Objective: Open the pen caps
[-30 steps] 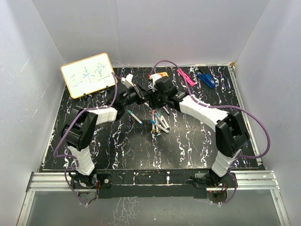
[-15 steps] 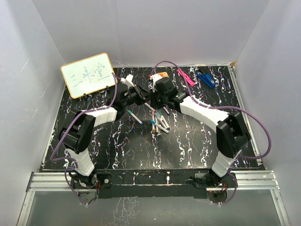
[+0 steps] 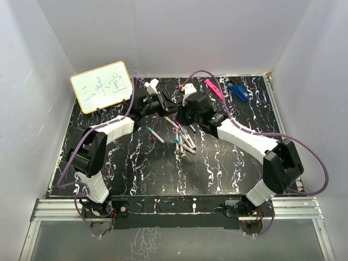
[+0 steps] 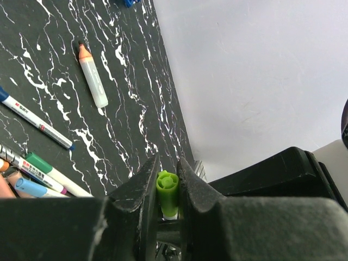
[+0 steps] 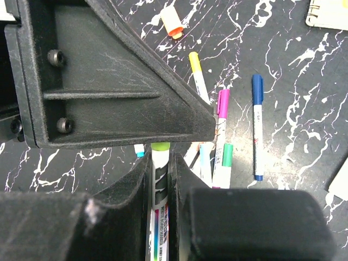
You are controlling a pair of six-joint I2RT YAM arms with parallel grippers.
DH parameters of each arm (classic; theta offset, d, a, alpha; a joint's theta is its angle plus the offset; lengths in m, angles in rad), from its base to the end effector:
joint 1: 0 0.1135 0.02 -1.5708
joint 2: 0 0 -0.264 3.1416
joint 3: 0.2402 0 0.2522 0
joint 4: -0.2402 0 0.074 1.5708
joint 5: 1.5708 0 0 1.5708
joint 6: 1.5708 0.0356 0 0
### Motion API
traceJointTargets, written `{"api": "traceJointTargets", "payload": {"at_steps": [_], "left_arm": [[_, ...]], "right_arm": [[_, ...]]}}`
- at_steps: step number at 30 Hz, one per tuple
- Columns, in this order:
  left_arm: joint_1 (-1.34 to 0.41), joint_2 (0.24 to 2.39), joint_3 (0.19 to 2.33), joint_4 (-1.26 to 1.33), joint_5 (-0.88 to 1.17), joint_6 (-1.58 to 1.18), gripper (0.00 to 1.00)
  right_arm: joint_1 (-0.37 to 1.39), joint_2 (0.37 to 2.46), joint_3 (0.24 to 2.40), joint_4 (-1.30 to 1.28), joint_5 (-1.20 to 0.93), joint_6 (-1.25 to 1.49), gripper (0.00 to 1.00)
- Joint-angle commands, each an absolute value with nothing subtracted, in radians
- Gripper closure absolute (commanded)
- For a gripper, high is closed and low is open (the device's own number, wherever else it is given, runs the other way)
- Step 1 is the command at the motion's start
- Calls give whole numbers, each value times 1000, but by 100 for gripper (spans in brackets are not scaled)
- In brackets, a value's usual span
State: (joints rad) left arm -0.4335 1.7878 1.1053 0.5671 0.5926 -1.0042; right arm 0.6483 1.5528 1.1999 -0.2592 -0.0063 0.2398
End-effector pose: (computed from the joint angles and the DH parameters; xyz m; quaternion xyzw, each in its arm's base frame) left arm 0.3616 -0.1893 0.2514 -0.0147 0.7400 -0.5830 0.3352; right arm 0.2833 0.2149 0.2861 -0.1814 0.8686 0.2007 0.4153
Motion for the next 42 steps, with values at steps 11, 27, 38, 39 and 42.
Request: {"api": "traceJointTargets", "payload": {"at_steps": [11,27,38,39,42], "left_arm": [[-225,1875,1315,466,241,-940,100],[-225,1751,1277,178,260,-771,100],[-223,1729,1222,-78,111,-598,100],[-223,1745,1228,-85,114,-595,100],[-219,1796,1232,-74,137,-603,100]], "right_arm": [[653,1412,1122,-516,-48,222,100],[498,1555,1298,-503,145,181,100],[328,1700,1394,-460,185,147,100],[313,1702,1392,-458,182,147,100],[269,1704,1376,-439,175,151,100]]}}
